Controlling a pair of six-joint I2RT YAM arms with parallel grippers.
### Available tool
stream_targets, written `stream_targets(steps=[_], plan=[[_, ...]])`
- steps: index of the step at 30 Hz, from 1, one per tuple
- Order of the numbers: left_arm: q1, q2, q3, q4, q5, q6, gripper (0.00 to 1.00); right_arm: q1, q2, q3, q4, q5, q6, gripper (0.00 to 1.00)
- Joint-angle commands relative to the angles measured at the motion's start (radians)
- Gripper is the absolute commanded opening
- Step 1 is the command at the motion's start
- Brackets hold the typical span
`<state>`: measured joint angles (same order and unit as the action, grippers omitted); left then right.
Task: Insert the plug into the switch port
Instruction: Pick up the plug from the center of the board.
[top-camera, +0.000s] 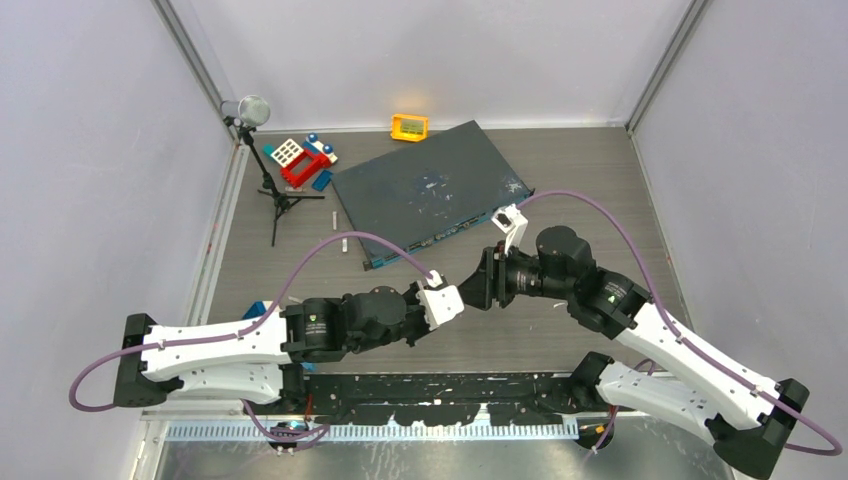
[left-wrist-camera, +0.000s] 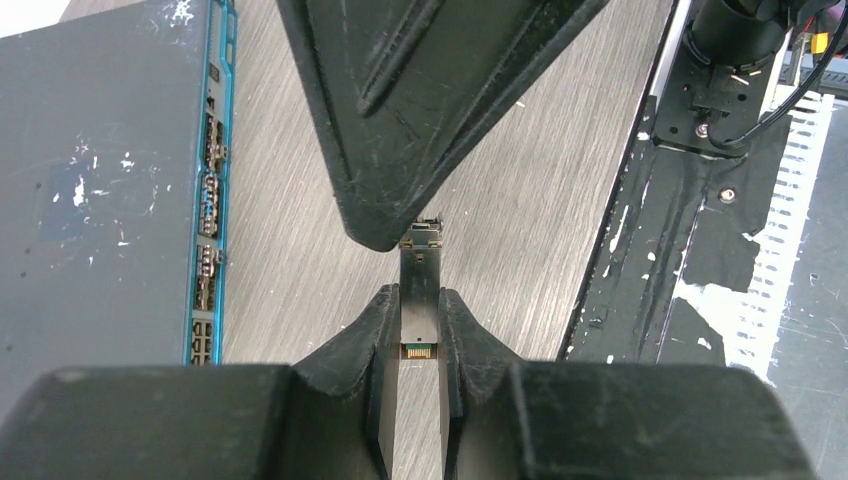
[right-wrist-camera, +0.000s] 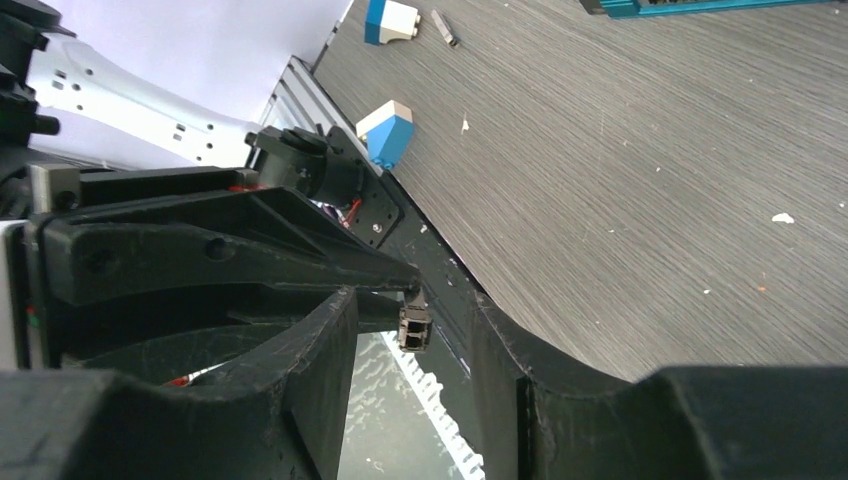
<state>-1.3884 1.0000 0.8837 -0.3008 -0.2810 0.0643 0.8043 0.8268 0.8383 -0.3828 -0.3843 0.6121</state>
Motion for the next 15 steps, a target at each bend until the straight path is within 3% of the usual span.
stream_targets(steps=[1,8,15], plan=[[-0.005,-0.024,0.029,0.027,-0.009,0.006,0.00,0.006,-0.005,0.033,-0.041,-0.006,-0.051,0.50],[-0.005,-0.025,0.016,0.058,0.004,-0.001,0.00,0.006,0.014,0.012,0.004,-0.042,-0.031,0.51],[-0.005,-0.009,0.016,0.072,0.011,-0.001,0.00,0.006,0.032,0.012,0.022,-0.071,-0.029,0.43]])
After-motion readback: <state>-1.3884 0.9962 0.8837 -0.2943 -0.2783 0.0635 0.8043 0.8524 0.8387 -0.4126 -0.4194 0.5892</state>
